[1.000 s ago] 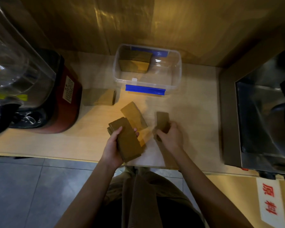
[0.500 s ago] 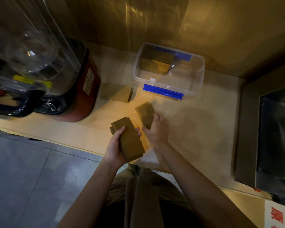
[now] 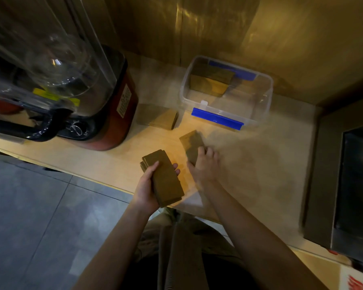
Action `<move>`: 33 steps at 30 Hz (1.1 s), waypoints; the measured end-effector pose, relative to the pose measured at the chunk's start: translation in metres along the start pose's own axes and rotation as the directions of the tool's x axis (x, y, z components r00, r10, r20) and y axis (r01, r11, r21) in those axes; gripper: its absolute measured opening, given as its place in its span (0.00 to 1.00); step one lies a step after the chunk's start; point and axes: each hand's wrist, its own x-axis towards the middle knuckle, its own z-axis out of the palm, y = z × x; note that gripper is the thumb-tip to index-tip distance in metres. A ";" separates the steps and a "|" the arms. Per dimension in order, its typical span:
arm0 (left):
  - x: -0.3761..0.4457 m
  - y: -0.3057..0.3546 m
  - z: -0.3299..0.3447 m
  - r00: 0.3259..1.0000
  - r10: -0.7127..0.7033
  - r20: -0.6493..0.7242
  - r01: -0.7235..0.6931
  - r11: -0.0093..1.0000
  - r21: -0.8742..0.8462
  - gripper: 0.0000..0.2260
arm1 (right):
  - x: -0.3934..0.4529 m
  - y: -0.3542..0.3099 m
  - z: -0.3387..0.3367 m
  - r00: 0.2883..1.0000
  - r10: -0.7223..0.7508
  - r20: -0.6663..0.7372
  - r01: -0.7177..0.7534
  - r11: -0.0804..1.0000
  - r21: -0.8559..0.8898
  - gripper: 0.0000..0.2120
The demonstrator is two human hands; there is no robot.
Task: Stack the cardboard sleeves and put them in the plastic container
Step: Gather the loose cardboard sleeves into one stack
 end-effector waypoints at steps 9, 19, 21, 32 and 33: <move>-0.002 -0.003 0.004 0.999 -0.047 -0.011 0.047 0.998 0.044 0.29 | -0.005 0.005 -0.031 0.997 0.049 0.054 -0.061 0.971 0.231 0.31; -0.004 -0.011 0.015 0.992 -0.019 0.125 -0.012 0.969 0.246 0.21 | -0.078 0.004 -0.062 0.997 -0.053 0.063 0.003 0.789 0.615 0.26; -0.005 -0.013 0.022 0.985 -0.020 0.172 -0.026 0.964 0.264 0.21 | -0.088 0.003 -0.061 0.996 -0.051 0.078 -0.009 0.785 0.619 0.27; 0.006 -0.028 0.035 0.982 -0.113 0.152 0.053 0.933 0.357 0.12 | -0.104 0.009 -0.047 0.994 -0.110 -0.004 0.099 0.871 0.481 0.23; 0.007 -0.029 0.037 0.986 -0.110 0.129 0.059 0.934 0.352 0.12 | -0.104 0.012 -0.048 0.993 -0.114 0.043 0.075 0.850 0.522 0.23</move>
